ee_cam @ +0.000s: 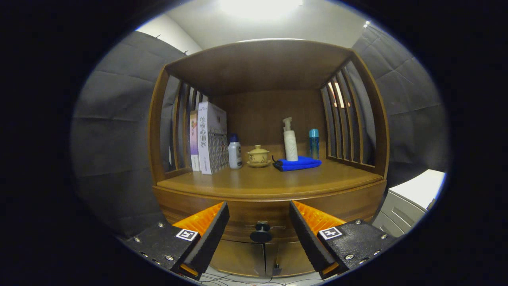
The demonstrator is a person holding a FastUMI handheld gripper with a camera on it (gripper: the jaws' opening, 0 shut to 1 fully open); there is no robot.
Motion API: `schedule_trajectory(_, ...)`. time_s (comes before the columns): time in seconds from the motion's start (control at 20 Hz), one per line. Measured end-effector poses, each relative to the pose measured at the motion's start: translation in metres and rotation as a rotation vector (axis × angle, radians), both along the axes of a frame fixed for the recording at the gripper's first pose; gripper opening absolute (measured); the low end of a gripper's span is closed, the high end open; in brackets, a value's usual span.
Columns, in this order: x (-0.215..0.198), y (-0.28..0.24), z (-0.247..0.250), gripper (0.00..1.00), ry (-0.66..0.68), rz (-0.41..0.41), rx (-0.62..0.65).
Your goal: Pull open the drawer, take out the items inside it, and place them on the countertop above the cabinet.
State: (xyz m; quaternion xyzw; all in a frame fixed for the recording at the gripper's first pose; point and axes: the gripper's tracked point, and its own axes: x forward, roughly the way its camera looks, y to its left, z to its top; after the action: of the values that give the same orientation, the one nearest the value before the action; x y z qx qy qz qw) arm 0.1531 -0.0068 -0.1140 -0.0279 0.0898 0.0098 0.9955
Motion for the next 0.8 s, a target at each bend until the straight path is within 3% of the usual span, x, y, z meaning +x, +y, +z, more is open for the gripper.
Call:
schedule_trajectory(0.5, 0.019, -0.004, -0.056, 0.92, 0.098, -0.002, 0.012)
schedule_trajectory(0.8, 0.023, -0.009, -0.074, 0.79, 0.137, -0.013, -0.008)
